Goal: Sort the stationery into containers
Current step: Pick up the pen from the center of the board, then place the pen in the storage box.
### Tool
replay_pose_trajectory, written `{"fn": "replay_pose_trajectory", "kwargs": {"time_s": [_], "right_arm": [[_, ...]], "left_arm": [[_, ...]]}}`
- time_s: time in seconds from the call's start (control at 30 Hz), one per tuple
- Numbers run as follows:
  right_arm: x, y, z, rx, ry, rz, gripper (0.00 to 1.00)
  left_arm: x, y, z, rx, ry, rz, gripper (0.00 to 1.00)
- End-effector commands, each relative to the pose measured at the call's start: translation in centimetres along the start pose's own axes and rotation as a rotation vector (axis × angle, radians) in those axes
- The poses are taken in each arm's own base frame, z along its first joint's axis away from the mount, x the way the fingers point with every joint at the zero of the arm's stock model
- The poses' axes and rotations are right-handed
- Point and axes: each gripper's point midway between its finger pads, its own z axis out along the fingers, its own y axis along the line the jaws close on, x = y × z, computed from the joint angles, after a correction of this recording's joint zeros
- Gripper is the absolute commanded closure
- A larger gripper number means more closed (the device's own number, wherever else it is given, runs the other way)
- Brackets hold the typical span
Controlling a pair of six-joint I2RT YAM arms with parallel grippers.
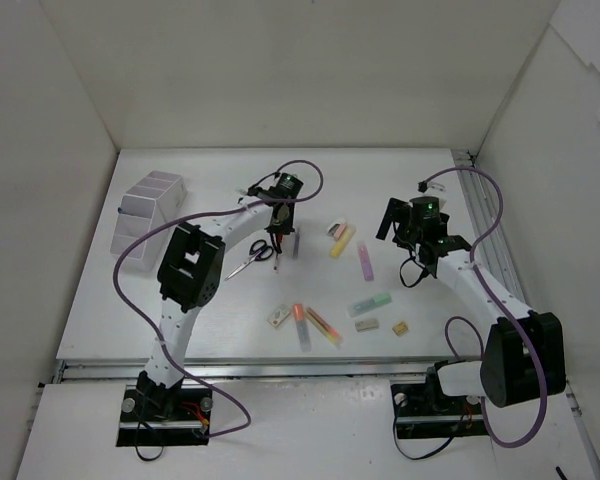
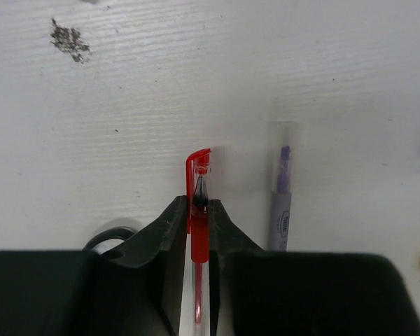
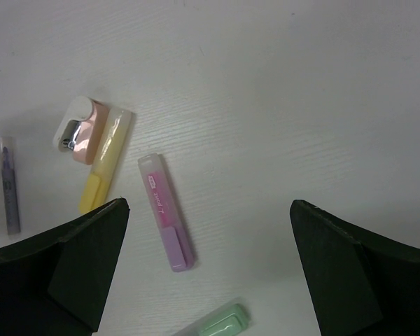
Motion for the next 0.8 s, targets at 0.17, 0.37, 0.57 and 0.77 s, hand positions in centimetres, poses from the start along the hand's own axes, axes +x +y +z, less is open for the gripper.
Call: {"fn": "replay_pose_trajectory", "kwargs": {"time_s": [0.17,0.37,0.57,0.77], "right_arm": [[-4.4,3.6,-2.0,-0.233,-0.228,-0.045,0.02],[-4.6,4.5,-2.7,-0.303,-0.281,-0.062,0.02],[-4.8,4.7,-2.8,-0.332,-0.316,-0.088,0.02],[-4.8,4.8,-2.6,-0.335,-0.317,-0.107,0.02]], "left_arm": [[-13.9,4.1,-16.8,0.204,-0.572,-0.047,1.0],[-16.6,15.7,-23.8,0.063,-0.858,-0.167,1.0],[-15.9,26.2,-27.5,-0.235,-1.029,-0.239,1.0],[-15.9,32.8,-29.3,-0.386,-1.159,-0.307,1.0]]}}
